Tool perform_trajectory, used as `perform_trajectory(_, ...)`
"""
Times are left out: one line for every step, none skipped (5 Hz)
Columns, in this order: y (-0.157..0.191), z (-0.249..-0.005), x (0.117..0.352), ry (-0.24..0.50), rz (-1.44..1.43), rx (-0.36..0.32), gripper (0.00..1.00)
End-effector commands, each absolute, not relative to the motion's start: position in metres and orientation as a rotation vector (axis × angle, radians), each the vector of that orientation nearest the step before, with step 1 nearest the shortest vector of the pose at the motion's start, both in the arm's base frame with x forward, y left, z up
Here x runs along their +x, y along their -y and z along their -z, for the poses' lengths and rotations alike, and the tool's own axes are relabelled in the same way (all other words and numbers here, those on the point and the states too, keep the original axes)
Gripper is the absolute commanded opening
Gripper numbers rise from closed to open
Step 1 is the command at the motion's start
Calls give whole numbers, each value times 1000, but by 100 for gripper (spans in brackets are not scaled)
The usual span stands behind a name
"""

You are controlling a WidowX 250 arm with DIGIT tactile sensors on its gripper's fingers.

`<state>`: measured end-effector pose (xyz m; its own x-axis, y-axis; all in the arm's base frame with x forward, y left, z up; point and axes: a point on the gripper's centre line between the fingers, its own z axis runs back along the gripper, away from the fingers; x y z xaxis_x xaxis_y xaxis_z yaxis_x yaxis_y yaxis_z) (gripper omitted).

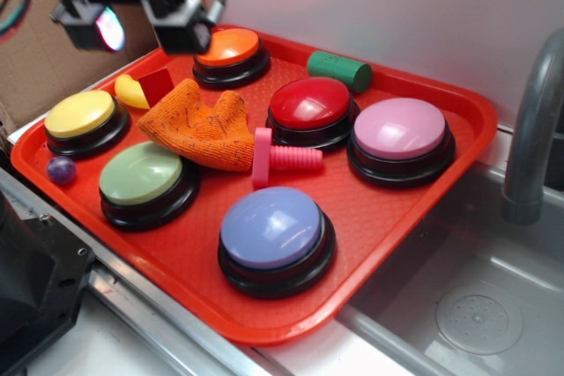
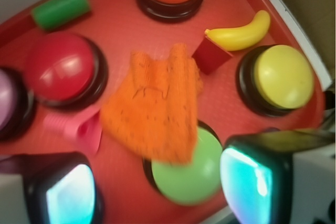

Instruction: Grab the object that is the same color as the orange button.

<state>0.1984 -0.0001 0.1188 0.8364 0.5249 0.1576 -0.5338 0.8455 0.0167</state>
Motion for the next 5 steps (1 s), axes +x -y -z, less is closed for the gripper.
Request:
perform_trajectory(-28,-87,217,177,-662,65,100)
perform_trajectory(-38,-72,217,149,-677,76,100)
perform_trajectory(-44,-63,216,123,-680,86,100)
perform_trajectory(-47,-51,212,92,-692,90,100)
perform_trajectory(-48,-44,213,95,-701,88,100)
